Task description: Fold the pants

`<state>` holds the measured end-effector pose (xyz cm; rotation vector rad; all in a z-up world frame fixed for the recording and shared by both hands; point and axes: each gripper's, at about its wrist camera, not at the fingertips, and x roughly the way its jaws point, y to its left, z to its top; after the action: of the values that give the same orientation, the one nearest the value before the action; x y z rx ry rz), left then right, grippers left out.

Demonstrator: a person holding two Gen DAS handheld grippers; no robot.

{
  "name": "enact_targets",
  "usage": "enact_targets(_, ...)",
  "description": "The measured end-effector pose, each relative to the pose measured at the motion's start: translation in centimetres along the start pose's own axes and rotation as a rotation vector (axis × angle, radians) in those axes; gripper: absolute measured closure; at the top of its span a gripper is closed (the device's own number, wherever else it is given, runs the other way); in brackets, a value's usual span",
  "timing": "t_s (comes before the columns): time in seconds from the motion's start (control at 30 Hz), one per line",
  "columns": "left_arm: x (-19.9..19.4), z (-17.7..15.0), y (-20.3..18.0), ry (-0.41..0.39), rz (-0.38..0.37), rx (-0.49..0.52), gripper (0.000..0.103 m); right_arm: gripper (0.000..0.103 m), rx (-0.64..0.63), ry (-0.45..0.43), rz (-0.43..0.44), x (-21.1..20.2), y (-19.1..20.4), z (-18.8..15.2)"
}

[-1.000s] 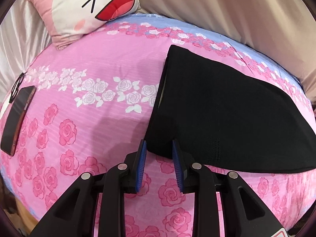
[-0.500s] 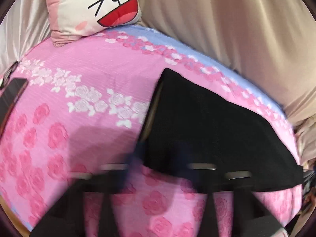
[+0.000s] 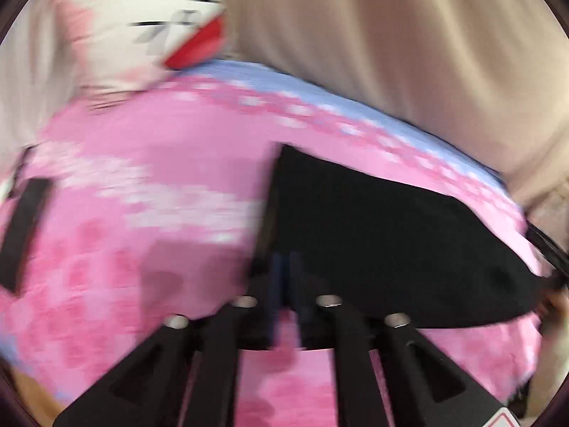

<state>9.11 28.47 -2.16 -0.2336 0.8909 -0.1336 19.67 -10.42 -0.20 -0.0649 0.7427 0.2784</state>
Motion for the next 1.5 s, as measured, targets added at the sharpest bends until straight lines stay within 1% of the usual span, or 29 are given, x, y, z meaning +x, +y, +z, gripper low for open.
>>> enact_targets(0.03, 1.2, 0.0, -1.1, 0.028, -0.012, 0.029, 0.057, 0.025, -0.019, 0.028, 0.016, 1.7, 0.5, 1.0)
enact_targets(0.13, 5.7, -1.1, -2.7, 0.145, 0.125, 0.128, 0.066, 0.028, -0.053, 0.115, 0.027, 7.0, 1.5, 3.6)
enact_targets(0.17, 5.8, -1.6, -2.9, 0.118, 0.139, 0.168, 0.067, 0.030, -0.044, 0.135, 0.028, 8.2, 1.4, 4.2)
enact_targets(0.23, 5.5, -2.3, -3.5, 0.119, 0.169, 0.228, 0.067, 0.047, -0.012, 0.200, 0.071, 10.4, 0.8, 4.7)
enact_targets(0.27, 5.4, -2.5, -3.6, 0.124, 0.174, 0.241, 0.067, 0.066, 0.004, 0.256, 0.094, 11.8, 0.6, 4.5)
enact_targets(0.3, 5.3, -2.7, -3.7, 0.126, 0.177, 0.258, 0.067, 0.080, -0.001, 0.310, 0.115, 12.9, 0.9, 4.1)
enact_targets(0.33, 5.0, -2.9, -3.7, 0.133, 0.171, 0.273, 0.067, 0.085, -0.035, 0.329, 0.128, 13.4, 1.7, 3.6)
enact_targets(0.4, 4.9, -2.9, -3.3, 0.147, 0.152, 0.270, 0.067, 0.091, -0.173, 0.297, 0.053, 13.3, 4.0, 3.5)
enact_targets(0.43, 5.1, -2.8, -3.0, 0.155, 0.142, 0.268, 0.067, 0.094, -0.201, 0.276, 0.027, 13.3, 4.2, 3.7)
enact_targets(0.5, 5.1, -2.6, -2.7, 0.168, 0.119, 0.259, 0.066, 0.103, -0.150, 0.233, -0.033, 14.2, 2.6, 5.1)
enact_targets(0.53, 5.1, -2.5, -2.5, 0.172, 0.112, 0.257, 0.066, 0.103, -0.104, 0.221, -0.092, 14.9, 1.1, 5.8)
enact_targets(0.57, 5.3, -2.3, -2.4, 0.177, 0.105, 0.254, 0.066, 0.103, -0.067, 0.222, -0.100, 15.4, -0.2, 6.2)
enact_targets(0.6, 5.3, -2.3, -2.4, 0.177, 0.101, 0.256, 0.066, 0.103, -0.044, 0.213, -0.091, 15.4, -0.7, 6.4)
enact_targets(0.63, 5.2, -2.4, -2.3, 0.174, 0.096, 0.254, 0.065, 0.103, -0.006, 0.167, -0.085, 14.4, -1.3, 6.7)
enact_targets(0.67, 5.2, -2.5, -2.2, 0.171, 0.092, 0.253, 0.065, 0.103, 0.036, 0.118, -0.063, 12.9, -1.8, 6.8)
enact_targets(0.73, 5.2, -2.6, -2.0, 0.164, 0.078, 0.246, 0.064, 0.102, 0.056, 0.076, -0.018, 10.1, -1.8, 6.6)
enact_targets(0.8, 5.0, -2.6, -1.8, 0.162, 0.066, 0.240, 0.064, 0.102, 0.009, 0.134, 0.077, 8.3, -0.2, 5.1)
enact_targets(0.87, 4.9, -2.7, -1.7, 0.165, 0.063, 0.241, 0.064, 0.102, -0.031, 0.187, 0.127, 8.3, 1.6, 3.7)
enact_targets(0.9, 4.9, -2.8, -1.7, 0.166, 0.063, 0.244, 0.064, 0.102, -0.039, 0.213, 0.146, 8.7, 2.2, 2.9)
enact_targets(0.97, 4.7, -2.9, -1.5, 0.172, 0.061, 0.243, 0.064, 0.102, -0.073, 0.272, 0.119, 11.8, 4.0, 1.8)
enact_targets(1.03, 4.7, -2.9, -1.1, 0.172, 0.056, 0.235, 0.066, 0.103, -0.091, 0.206, 0.076, 14.6, 5.8, 2.3)
enact_targets(1.1, 4.5, -2.9, -0.6, 0.173, 0.053, 0.218, 0.072, 0.103, -0.058, 0.203, 0.081, 15.6, 6.4, 3.7)
enact_targets(1.17, 4.3, -2.8, 0.5, 0.168, 0.060, 0.191, 0.090, 0.101, -0.001, 0.177, 0.109, 14.8, 6.3, 4.5)
enact_targets(1.2, 4.3, -2.7, 1.0, 0.164, 0.063, 0.173, 0.094, 0.101, 0.009, 0.149, 0.117, 14.0, 6.3, 4.5)
enact_targets(1.27, 4.2, -2.5, 2.5, 0.157, 0.003, 0.111, 0.096, 0.101, -0.009, 0.105, 0.147, 10.8, 7.4, 3.8)
enact_targets(1.33, 4.2, -2.4, 3.3, 0.154, -0.046, 0.071, 0.096, 0.101, -0.077, 0.147, 0.244, 9.3, 10.2, 2.3)
enact_targets(1.43, 3.9, -1.9, 2.7, 0.140, -0.051, 0.071, 0.097, 0.101, -0.198, 0.233, 0.304, 11.2, 15.1, 0.5)
enact_targets(1.47, 3.4, -1.4, 2.2, 0.119, -0.039, 0.082, 0.097, 0.102, -0.231, 0.265, 0.285, 12.7, 16.4, -0.1)
enact_targets(1.5, 2.9, -0.9, 1.9, 0.096, -0.032, 0.090, 0.097, 0.103, -0.249, 0.206, 0.253, 13.4, 17.6, 0.2)
